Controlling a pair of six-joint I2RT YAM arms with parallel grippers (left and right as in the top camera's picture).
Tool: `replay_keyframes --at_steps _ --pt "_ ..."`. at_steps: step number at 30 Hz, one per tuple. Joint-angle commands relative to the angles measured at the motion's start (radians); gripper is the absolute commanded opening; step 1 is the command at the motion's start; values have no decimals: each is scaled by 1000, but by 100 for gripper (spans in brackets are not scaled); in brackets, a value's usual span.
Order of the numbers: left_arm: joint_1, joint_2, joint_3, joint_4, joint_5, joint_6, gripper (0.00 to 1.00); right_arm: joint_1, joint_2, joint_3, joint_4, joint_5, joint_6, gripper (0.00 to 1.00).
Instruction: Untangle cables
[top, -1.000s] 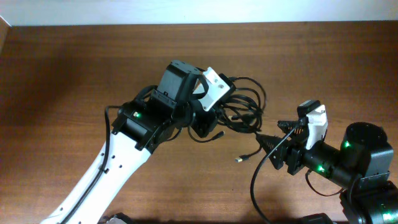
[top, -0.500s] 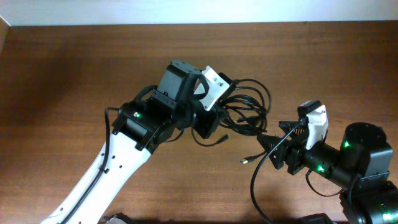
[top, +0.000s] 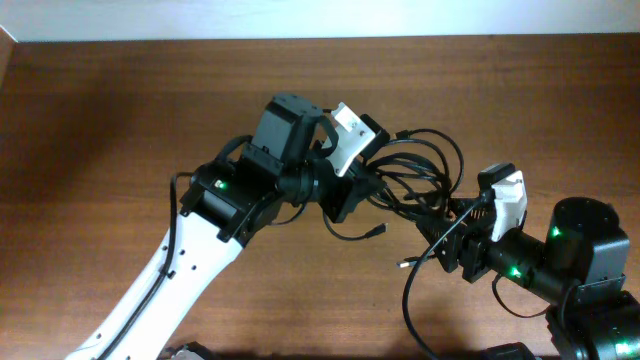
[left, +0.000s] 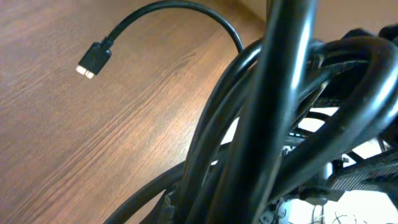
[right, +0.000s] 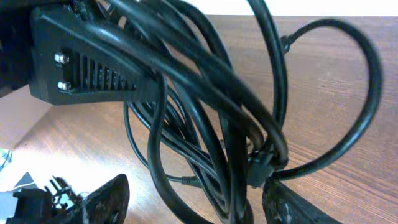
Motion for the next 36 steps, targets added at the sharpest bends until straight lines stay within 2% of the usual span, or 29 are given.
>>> replay_keyframes --at_steps 1,5,11,20,34,36 --pt "-8 -6 10 24 45 -24 0 3 8 11 0 -45 -4 67" --pt "-8 -6 10 36 3 -33 0 3 8 11 0 -67 -3 67" --pt "-8 -6 10 37 -123 -129 0 3 8 11 8 -138 -3 67" --pt "-23 -6 10 36 -114 -173 0 3 8 11 36 -224 -3 68" --pt "-108 -5 10 47 -115 -173 0 2 92 11 58 -217 -4 68" --pt "-108 -5 10 46 -114 -173 0 2 93 11 69 -217 -5 64"
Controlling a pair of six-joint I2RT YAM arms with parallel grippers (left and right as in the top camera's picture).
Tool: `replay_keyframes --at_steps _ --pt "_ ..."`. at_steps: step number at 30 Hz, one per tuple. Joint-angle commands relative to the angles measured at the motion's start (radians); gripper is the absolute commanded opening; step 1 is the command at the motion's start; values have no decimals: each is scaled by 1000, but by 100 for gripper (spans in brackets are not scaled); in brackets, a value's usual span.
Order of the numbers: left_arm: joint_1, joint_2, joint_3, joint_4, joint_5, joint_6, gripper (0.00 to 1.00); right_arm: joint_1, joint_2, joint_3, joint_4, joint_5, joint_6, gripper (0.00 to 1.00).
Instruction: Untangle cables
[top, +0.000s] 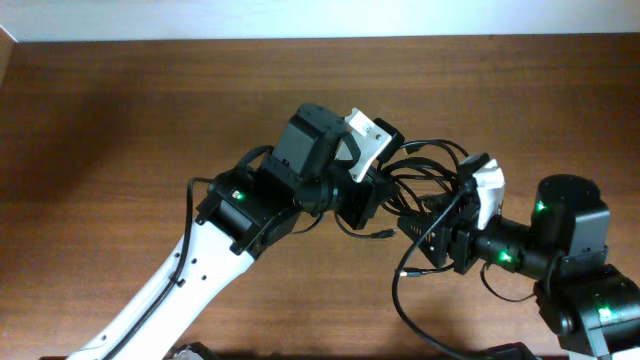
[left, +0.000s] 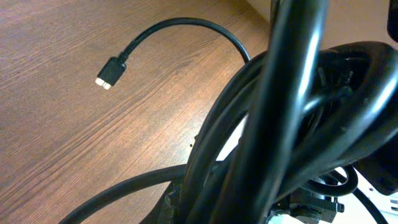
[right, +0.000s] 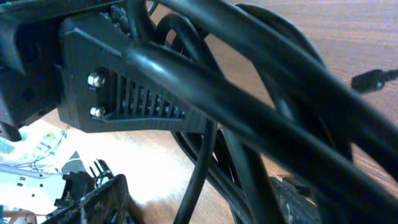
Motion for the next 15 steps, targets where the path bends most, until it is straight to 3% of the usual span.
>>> replay_keyframes --at_steps 1,3,4,7,11,12,14,15 --pt "-9 -5 10 11 13 -16 0 2 -2 11 23 -26 -5 50" --pt "-9 -5 10 5 12 -16 0 2 -2 11 34 -27 -11 20" --pt "-9 -5 10 2 13 -16 0 3 -2 11 35 -27 -19 13" --pt "-9 -5 10 -2 12 -16 0 2 -2 11 34 -26 -24 5" --pt "-8 -5 10 -2 12 -16 0 2 -2 11 32 6 -23 4" --pt "-8 -5 10 -2 11 -15 6 2 -2 11 31 26 -23 4" --pt "1 -6 10 -10 11 -14 41 2 -2 11 29 54 -23 4" --pt "11 -8 10 -22 12 -4 52 2 -2 11 30 54 -23 4"
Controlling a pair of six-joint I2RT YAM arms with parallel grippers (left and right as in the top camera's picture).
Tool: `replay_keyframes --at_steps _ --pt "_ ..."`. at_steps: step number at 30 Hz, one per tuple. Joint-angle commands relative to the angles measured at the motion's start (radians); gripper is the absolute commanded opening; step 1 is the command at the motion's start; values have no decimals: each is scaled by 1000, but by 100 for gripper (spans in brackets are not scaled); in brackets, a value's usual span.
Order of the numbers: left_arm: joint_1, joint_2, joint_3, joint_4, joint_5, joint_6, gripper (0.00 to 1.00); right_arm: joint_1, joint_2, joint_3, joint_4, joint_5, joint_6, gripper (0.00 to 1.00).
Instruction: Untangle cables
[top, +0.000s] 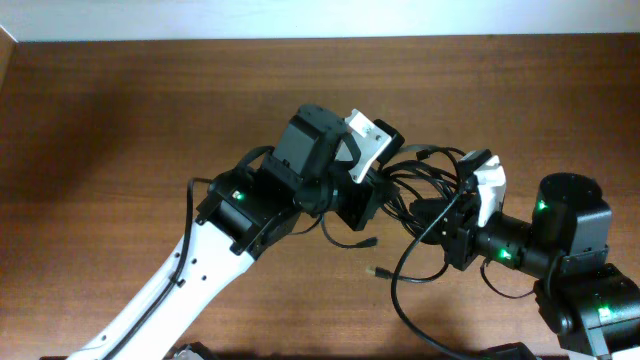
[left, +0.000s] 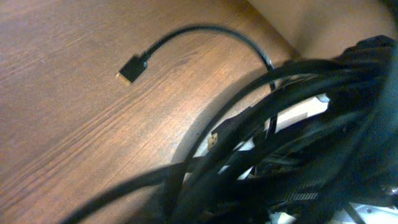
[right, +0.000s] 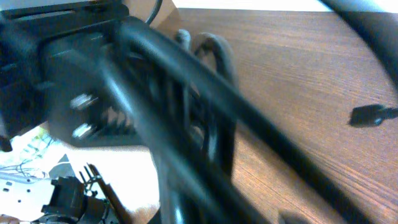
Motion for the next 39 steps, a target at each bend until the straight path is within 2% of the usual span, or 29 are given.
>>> replay_keyframes --at_steps 1,3,7,10,13,16,19,22,25,32,35,39 --pt "24 -12 10 -31 7 18 62 2 -2 11 2 31 -8 4" --pt "51 -24 10 -58 8 28 72 2 -2 11 0 70 -7 4" --pt "100 -58 10 -83 7 35 78 2 -2 11 1 86 -8 4" --pt "135 -95 10 -97 7 76 90 2 -2 11 1 104 -8 4" --pt "144 -114 10 -102 -4 82 98 2 -2 11 0 104 -8 4" --pt "144 -116 10 -121 -3 155 97 2 -2 11 0 103 25 4" --pt "143 -116 10 -147 1 214 96 2 -2 11 2 104 131 4" --pt "143 -116 10 -151 1 217 95 0 -2 11 10 105 217 4" --pt "143 -116 10 -155 8 217 95 0 -2 11 50 140 381 4" --pt "143 -116 10 -158 111 216 99 1 -2 11 244 164 701 4" --pt "143 -116 10 -156 180 216 99 1 -2 11 283 163 769 4" --pt "143 -116 10 -147 186 208 99 1 -2 11 317 117 811 4"
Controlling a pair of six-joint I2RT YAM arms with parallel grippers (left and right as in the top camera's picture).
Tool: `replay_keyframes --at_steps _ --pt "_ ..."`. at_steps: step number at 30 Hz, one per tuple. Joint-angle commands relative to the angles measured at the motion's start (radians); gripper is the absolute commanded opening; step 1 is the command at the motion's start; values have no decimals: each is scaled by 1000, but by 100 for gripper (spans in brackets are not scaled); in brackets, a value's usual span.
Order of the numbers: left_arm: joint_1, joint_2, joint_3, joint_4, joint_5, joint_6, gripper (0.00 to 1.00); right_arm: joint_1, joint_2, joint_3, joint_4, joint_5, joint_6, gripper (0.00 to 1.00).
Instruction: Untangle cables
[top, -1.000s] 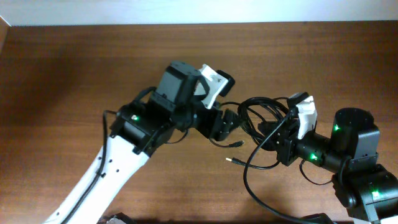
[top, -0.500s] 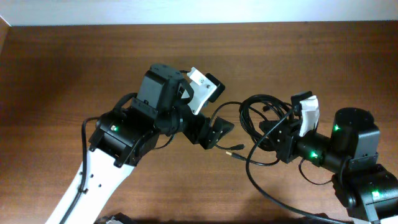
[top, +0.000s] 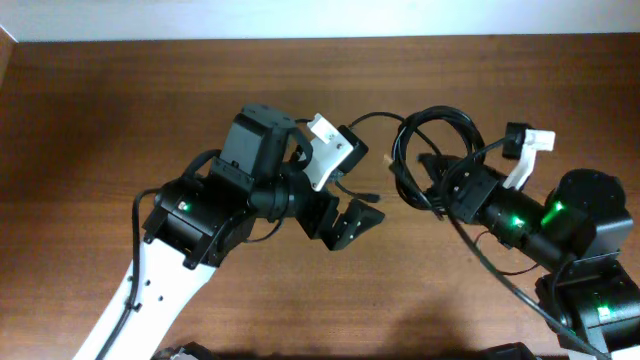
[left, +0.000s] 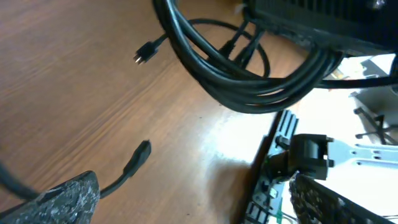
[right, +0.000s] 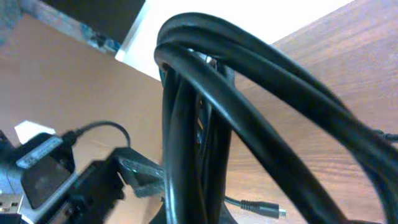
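Observation:
A tangle of black cables (top: 440, 112) hangs in loops from my right gripper (top: 432, 190), which is shut on it. In the right wrist view the bundle (right: 186, 112) fills the frame and hides the fingers. My left gripper (top: 352, 218) is open, to the left of the bundle and apart from it. In the left wrist view its fingers (left: 59, 199) have nothing between them, and the bundle (left: 249, 93) hangs above the table. A thin cable ending in a plug (left: 142, 151) lies on the table near the left finger. Another plug (left: 144, 55) dangles farther off.
The brown wooden table (top: 120, 110) spreads to the left and back. Its far edge meets a white wall. A micro plug (right: 261, 205) on a thin lead lies on the wood below the bundle. The right arm's base (top: 590, 230) stands at the right.
My left gripper was buried in the tangle close to the right one. Now it is open, drawn back to the left, free of the bundle. The right gripper holds the bundle farther right.
At first both grippers were in the tangle, right of the table's middle. Then the two had come closer together, with the cables bunched between them and a loose end trailing. Now the left has let go, and only the right holds the loops.

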Motion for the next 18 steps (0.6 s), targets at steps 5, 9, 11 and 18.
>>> replay_keyframes --at_steps 5,9,11,18 --pt "2 -12 9 114 58 -151 99 1 -4 11 46 -59 88 4" --pt "2 -12 9 156 58 -304 99 1 -4 11 90 -89 99 4" --pt "2 -11 9 164 57 -350 99 1 -4 11 107 -104 103 4" --pt "2 37 9 232 56 -525 99 1 -4 11 131 -136 106 4"
